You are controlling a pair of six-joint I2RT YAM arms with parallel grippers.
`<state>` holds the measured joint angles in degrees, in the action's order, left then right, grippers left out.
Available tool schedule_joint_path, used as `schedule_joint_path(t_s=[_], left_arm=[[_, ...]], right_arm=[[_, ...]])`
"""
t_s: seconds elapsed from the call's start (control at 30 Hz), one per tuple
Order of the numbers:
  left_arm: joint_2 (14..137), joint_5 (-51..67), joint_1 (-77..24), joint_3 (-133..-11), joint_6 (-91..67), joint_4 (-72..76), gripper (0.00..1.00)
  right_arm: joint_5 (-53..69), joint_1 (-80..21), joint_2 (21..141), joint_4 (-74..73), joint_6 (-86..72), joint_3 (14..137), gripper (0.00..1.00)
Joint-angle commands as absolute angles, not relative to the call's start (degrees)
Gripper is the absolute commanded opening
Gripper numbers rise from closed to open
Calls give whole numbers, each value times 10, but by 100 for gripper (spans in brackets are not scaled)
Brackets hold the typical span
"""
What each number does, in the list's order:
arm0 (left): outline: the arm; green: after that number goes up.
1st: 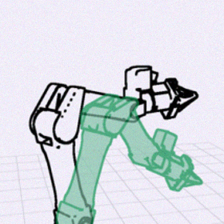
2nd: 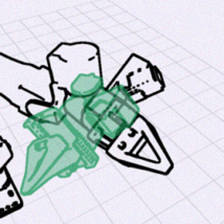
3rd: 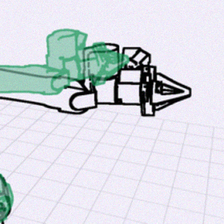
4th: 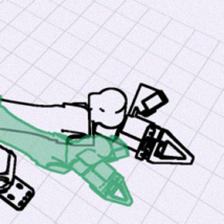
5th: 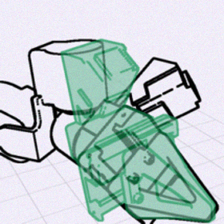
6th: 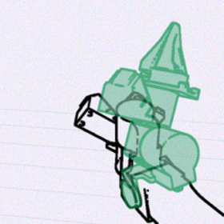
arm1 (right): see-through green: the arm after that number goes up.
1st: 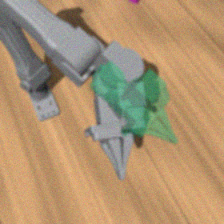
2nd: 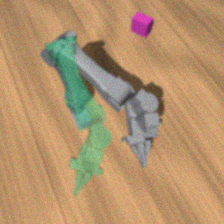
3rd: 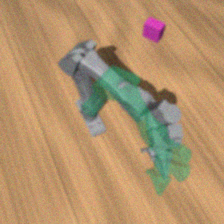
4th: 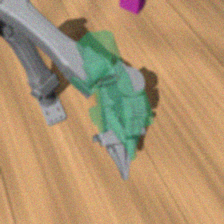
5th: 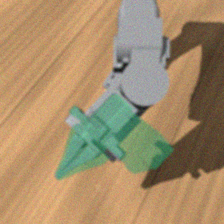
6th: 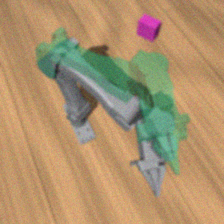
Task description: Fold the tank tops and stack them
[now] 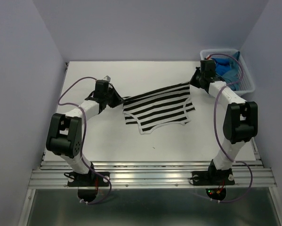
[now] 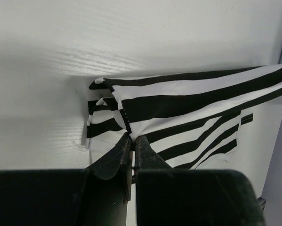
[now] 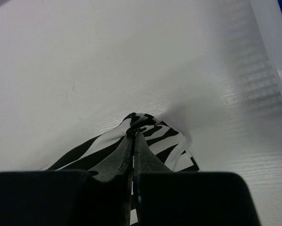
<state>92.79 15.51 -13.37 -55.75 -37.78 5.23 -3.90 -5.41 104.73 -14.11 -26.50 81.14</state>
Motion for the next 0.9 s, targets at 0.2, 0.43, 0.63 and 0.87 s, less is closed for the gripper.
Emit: schedule_joint_path(t_s=[0.2, 0.43, 0.63, 0.87], left_arm=[[869, 195, -128, -512, -336, 28, 0], [788, 210, -148, -421, -359, 30, 0], [758, 205, -189, -365, -397, 33, 0], [716, 192, -214, -303, -419, 33, 0]], right_arm=[[-110, -34, 968, -102, -245, 709, 1], [-137, -24, 881, -115, -261, 614, 1], [-144, -18, 856, -144, -276, 565, 1], [-171, -13, 853, -186, -284, 537, 1]])
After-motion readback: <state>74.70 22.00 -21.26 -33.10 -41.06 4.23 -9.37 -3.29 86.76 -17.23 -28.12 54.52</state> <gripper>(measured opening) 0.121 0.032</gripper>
